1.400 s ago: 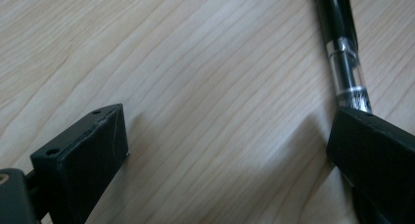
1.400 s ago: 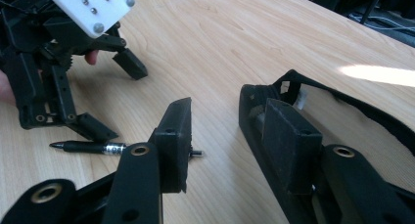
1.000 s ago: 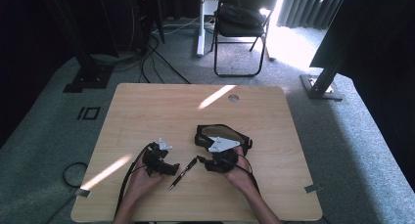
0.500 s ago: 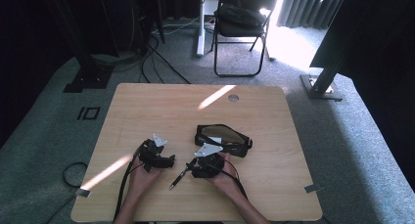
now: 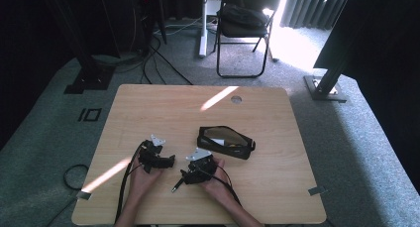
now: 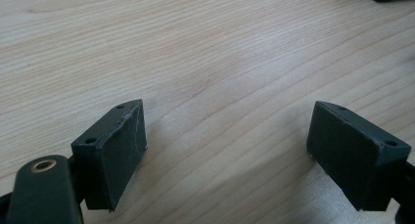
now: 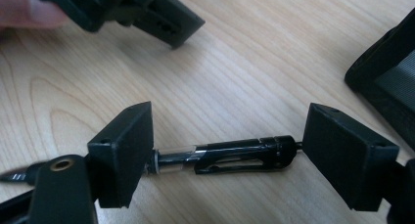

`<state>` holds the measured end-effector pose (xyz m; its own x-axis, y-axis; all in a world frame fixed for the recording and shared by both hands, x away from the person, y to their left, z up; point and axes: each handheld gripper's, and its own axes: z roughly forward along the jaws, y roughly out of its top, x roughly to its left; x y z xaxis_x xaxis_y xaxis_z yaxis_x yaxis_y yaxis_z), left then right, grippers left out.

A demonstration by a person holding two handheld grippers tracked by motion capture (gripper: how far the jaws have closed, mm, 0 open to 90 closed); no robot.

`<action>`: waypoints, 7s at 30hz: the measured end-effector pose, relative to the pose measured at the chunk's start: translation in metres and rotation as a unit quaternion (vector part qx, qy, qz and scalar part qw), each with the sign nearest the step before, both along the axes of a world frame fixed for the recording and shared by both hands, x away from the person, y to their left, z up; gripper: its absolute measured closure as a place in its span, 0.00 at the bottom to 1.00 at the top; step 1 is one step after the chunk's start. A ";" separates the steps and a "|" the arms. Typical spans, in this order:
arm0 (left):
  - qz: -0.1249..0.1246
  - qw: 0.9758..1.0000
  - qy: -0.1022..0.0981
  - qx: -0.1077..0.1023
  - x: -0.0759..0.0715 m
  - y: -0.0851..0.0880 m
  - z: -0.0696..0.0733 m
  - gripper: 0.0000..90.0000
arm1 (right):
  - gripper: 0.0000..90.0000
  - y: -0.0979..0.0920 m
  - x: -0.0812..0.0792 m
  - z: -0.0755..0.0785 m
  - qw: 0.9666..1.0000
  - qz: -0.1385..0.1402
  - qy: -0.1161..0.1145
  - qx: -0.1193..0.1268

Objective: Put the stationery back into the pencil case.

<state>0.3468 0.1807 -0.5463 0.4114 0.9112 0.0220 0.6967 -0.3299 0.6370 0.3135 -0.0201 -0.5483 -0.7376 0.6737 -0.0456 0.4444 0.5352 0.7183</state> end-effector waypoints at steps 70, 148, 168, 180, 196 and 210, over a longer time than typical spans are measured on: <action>0.011 0.999 -0.031 -0.014 0.002 0.006 -0.006 0.17 | 0.89 -0.093 0.000 0.022 1.000 0.016 -0.007 -0.009; 0.010 0.999 -0.033 -0.015 0.002 0.006 -0.006 0.17 | 0.89 -0.119 0.012 0.090 0.996 0.009 -0.083 0.029; 0.010 0.999 -0.033 -0.015 0.002 0.007 -0.006 0.17 | 0.89 -0.127 0.025 0.100 0.995 -0.005 -0.093 0.026; 0.010 0.999 -0.032 -0.015 0.002 0.007 -0.006 0.17 | 0.89 -0.132 0.031 0.102 0.995 -0.008 -0.092 0.027; 0.010 0.999 -0.033 -0.015 0.003 0.006 -0.006 0.17 | 0.89 -0.133 0.039 0.101 0.996 -0.004 -0.089 0.018; 0.010 0.999 -0.033 -0.014 0.003 0.007 -0.006 0.17 | 0.88 -0.136 0.052 0.097 0.996 -0.001 -0.083 0.025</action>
<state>0.3494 0.1873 -0.5522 0.3922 0.9196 0.0225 0.6585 -0.2977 0.6912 0.3656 -0.1562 -0.4510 -0.7212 0.6798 -0.1332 0.3184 0.4960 0.8078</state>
